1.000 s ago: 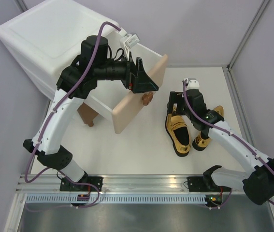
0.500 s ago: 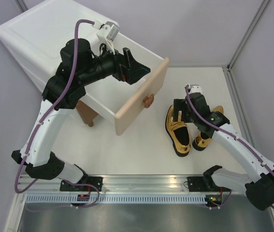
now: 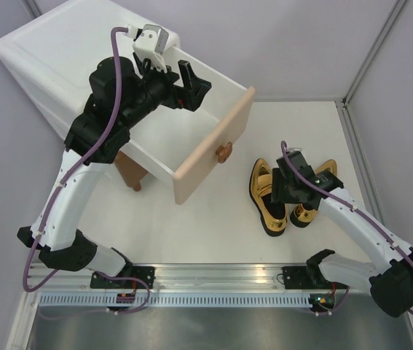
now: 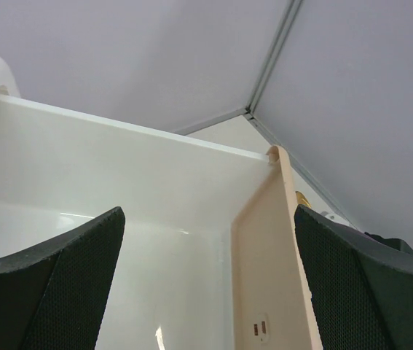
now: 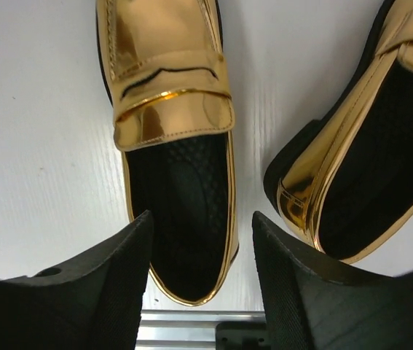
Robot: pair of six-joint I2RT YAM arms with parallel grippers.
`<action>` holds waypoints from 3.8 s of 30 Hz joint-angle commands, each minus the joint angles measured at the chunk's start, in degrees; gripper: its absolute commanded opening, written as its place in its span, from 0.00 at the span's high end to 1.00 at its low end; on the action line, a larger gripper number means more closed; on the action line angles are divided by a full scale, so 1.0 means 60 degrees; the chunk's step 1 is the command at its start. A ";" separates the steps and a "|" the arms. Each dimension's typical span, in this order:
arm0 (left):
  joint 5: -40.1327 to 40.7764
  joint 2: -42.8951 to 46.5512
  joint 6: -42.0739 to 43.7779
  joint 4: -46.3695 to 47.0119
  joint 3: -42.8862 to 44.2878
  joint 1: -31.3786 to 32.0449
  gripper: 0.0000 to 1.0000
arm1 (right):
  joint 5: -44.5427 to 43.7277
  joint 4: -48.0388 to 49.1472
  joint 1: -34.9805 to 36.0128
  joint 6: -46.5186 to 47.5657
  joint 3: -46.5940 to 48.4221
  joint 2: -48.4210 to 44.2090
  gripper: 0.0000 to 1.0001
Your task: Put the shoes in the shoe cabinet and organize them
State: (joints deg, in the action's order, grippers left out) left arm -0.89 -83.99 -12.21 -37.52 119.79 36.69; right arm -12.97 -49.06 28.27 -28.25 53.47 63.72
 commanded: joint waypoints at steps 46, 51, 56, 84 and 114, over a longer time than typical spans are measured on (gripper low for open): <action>0.0104 0.0081 0.0687 0.0393 -0.0087 -0.0079 0.00 | -0.0651 0.2038 -0.3379 0.0782 0.6333 0.2079 0.99; 0.0499 0.0169 0.0775 0.0379 -0.0116 -0.0094 0.00 | 0.0181 0.3238 -0.3379 0.0549 0.7857 0.2431 0.99; 0.0880 0.0301 0.0848 0.0423 -0.0160 -0.0094 0.00 | 0.1545 0.6014 -0.3379 -0.0050 0.7496 0.2139 0.99; 0.2358 0.1589 0.1580 0.1154 -0.1082 -0.0079 0.00 | 0.3583 0.7738 0.0617 -0.1606 0.9530 0.3881 0.99; 0.4542 0.2191 0.2606 0.2327 -0.1610 -0.0094 0.01 | 0.1195 0.0911 0.3271 -0.1692 1.3354 0.5186 0.99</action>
State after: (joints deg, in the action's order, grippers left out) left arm 25.21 -71.83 1.06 -26.30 110.21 36.34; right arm -2.48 -46.83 47.90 -36.45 129.56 96.92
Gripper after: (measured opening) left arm 0.993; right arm 0.029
